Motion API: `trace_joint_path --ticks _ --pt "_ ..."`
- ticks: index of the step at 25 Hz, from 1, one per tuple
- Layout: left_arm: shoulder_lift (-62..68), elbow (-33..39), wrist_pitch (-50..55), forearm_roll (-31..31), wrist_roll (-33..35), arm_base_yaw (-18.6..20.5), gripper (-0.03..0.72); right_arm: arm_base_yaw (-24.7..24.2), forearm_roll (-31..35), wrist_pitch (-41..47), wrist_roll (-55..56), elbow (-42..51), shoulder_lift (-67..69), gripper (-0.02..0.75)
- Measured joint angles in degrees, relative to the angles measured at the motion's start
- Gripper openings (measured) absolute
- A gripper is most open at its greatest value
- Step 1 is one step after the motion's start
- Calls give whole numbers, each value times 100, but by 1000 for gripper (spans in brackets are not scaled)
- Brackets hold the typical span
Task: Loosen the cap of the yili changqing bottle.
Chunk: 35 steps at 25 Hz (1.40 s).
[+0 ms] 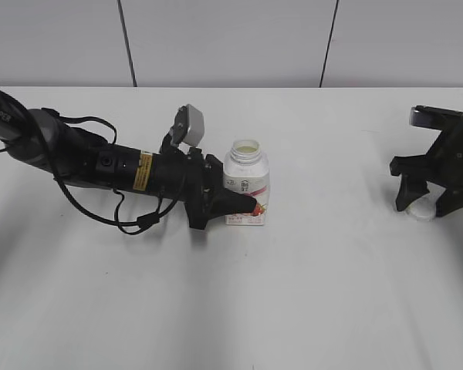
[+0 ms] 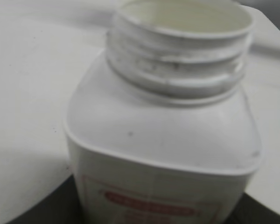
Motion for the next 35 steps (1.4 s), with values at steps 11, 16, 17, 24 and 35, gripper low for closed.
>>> trace_joint_path --ticks 11,16,17,24,35 --pt "0 0 0 0 0 0 364 0 98 867 8 -564 -32 568" --pt "0 0 0 -2 0 0 364 0 87 1176 3 -892 -125 571" --pt "0 0 0 -2 0 0 364 0 87 1203 3 -947 -144 570" --pt "0 0 19 18 0 -6 438 0 87 1342 3 -1169 -155 570" --pt "0 5 -108 -70 -34 -6 548 0 92 1342 3 -1179 -157 570"
